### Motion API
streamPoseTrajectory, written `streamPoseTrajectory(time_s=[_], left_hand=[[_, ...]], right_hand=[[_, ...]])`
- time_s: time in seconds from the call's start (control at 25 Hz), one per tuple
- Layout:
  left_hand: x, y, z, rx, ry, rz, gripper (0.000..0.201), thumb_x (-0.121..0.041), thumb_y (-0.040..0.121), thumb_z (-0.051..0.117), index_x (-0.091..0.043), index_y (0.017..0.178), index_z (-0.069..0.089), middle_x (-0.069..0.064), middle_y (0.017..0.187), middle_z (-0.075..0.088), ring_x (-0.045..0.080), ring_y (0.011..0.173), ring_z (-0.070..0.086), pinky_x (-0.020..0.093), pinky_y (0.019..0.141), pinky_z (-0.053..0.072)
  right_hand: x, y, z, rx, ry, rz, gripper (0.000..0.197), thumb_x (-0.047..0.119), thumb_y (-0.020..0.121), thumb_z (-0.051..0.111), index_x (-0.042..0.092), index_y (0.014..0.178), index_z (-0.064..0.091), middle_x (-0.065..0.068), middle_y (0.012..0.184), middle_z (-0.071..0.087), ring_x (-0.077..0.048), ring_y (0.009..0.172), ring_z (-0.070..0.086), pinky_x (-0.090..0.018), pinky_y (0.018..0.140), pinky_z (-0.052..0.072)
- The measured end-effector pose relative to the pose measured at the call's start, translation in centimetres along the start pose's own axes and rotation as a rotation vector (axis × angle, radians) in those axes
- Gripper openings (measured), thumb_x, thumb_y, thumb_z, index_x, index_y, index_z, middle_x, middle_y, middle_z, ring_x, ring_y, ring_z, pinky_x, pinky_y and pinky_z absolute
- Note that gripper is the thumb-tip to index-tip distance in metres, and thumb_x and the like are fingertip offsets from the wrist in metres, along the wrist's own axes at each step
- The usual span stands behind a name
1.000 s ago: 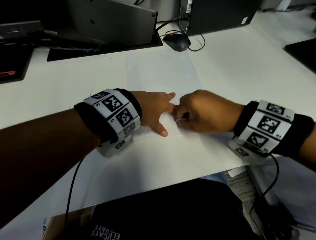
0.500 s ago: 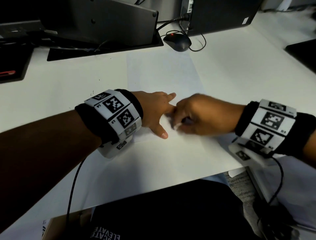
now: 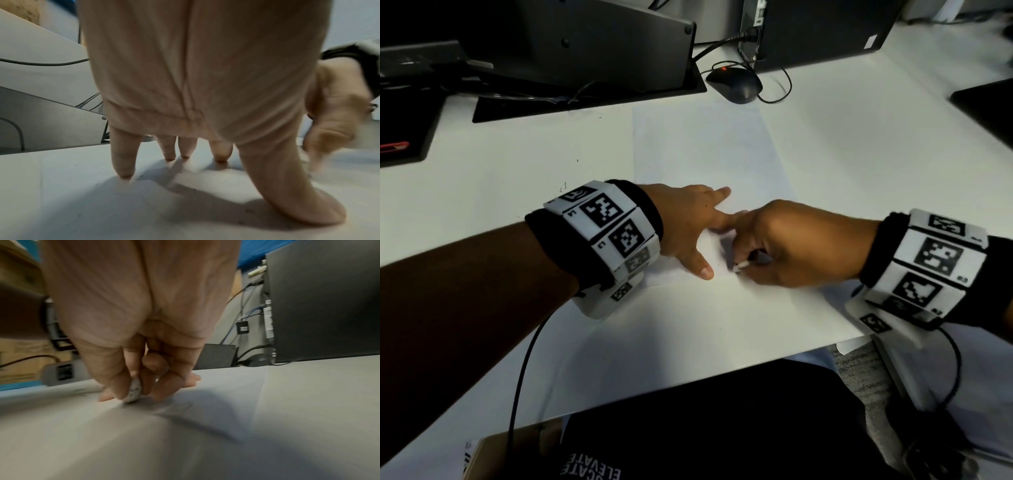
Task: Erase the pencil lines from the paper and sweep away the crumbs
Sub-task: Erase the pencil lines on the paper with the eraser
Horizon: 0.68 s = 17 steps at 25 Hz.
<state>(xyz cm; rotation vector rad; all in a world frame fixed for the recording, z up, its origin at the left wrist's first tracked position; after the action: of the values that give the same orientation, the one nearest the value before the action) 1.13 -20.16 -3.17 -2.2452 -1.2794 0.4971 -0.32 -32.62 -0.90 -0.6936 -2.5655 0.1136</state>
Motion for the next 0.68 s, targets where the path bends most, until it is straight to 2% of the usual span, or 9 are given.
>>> streamPoseTrajectory(time_s=[0.04,0.12,0.16,0.24,0.36,0.44,0.52,0.56,0.68], left_hand=[[0.0,0.0,0.0,0.003,0.010,-0.004,0.086,-0.056,0.083,0.069,-0.047,0.153,0.020,-0.003,0.166,-0.013,0.015,0.152,-0.002,0.050,0.115,0.030],[0.0,0.0,-0.1,0.004,0.021,-0.015,0.090,-0.058,0.084,0.068,-0.045,0.155,0.014,-0.002,0.166,-0.014,0.016,0.152,-0.002,0.051,0.115,0.030],[0.0,0.0,0.0,0.004,0.021,-0.016,0.091,-0.058,0.084,0.068,-0.046,0.155,0.013,-0.002,0.166,-0.014,0.016,0.152,-0.003,0.050,0.115,0.030],[0.1,-0.1,0.1,0.008,0.023,-0.011,0.093,-0.059,0.082,0.068,-0.048,0.155,0.010,-0.003,0.166,-0.014,0.015,0.152,-0.003,0.048,0.114,0.029],[0.3,-0.2,-0.1,-0.013,-0.002,-0.015,0.090,-0.060,0.083,0.067,-0.048,0.154,0.013,-0.004,0.166,-0.008,0.016,0.152,0.001,0.048,0.116,0.028],[-0.1,-0.1,-0.6,-0.092,-0.067,-0.005,0.077,-0.060,0.083,0.067,-0.044,0.149,0.030,-0.002,0.165,0.012,0.020,0.149,0.017,0.045,0.114,0.031],[-0.8,0.2,-1.2,-0.194,-0.115,0.036,0.062,-0.057,0.082,0.071,-0.037,0.134,0.045,-0.003,0.150,0.037,0.022,0.138,0.036,0.043,0.107,0.039],[-1.0,0.4,-1.2,-0.200,-0.116,0.038,0.060,-0.055,0.082,0.071,-0.037,0.132,0.046,-0.003,0.151,0.036,0.022,0.138,0.035,0.042,0.107,0.038],[-1.0,0.8,-0.8,-0.120,-0.040,-0.007,0.065,-0.058,0.086,0.065,-0.040,0.143,0.041,-0.002,0.167,0.002,0.018,0.151,0.011,0.044,0.115,0.030]], right_hand=[[-0.3,0.0,-0.2,-0.025,0.003,0.016,0.015,0.017,0.081,0.068,0.020,0.094,0.075,0.017,0.081,0.063,0.006,0.071,0.057,-0.013,0.064,0.039],[-1.0,-0.1,-0.8,-0.091,-0.028,0.051,0.015,0.019,0.082,0.068,0.022,0.095,0.076,0.016,0.079,0.060,0.004,0.068,0.055,-0.007,0.062,0.034],[-1.1,-0.1,-0.7,-0.081,-0.027,0.034,0.015,0.019,0.082,0.068,0.022,0.094,0.076,0.015,0.081,0.063,0.002,0.072,0.058,-0.008,0.064,0.036],[-0.6,-0.2,-0.2,-0.015,0.028,-0.022,0.013,0.018,0.083,0.069,0.021,0.094,0.076,0.017,0.081,0.062,0.006,0.071,0.056,-0.006,0.064,0.037],[-1.7,-0.3,-1.0,-0.119,0.002,0.033,0.014,0.021,0.087,0.067,0.024,0.098,0.076,0.016,0.084,0.058,0.008,0.066,0.050,-0.006,0.063,0.034],[-2.7,-0.2,-1.3,-0.164,-0.020,0.089,0.016,0.021,0.086,0.068,0.024,0.099,0.075,0.012,0.088,0.060,0.005,0.069,0.051,-0.011,0.064,0.037],[-2.9,-0.3,-1.2,-0.143,-0.006,0.104,0.015,0.020,0.083,0.071,0.023,0.096,0.075,0.011,0.088,0.061,0.004,0.070,0.051,-0.013,0.064,0.038],[-2.8,-0.2,-1.1,-0.138,-0.005,0.104,0.014,0.020,0.081,0.072,0.022,0.095,0.075,0.012,0.087,0.061,0.005,0.069,0.050,-0.013,0.063,0.038],[-2.0,-0.3,-1.0,-0.132,-0.024,0.076,0.014,0.019,0.081,0.071,0.021,0.094,0.076,0.008,0.089,0.064,0.002,0.067,0.050,-0.016,0.063,0.040]])
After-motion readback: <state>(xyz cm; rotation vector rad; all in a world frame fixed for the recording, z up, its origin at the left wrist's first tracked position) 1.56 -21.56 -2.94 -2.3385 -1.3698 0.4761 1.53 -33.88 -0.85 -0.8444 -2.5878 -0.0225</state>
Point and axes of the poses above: each hand's wrist, its own y-axis towards the middle knuckle, its own z-axis out of the palm, x = y × z, the point moved 5 cm from there along y, towards the middle knuckle
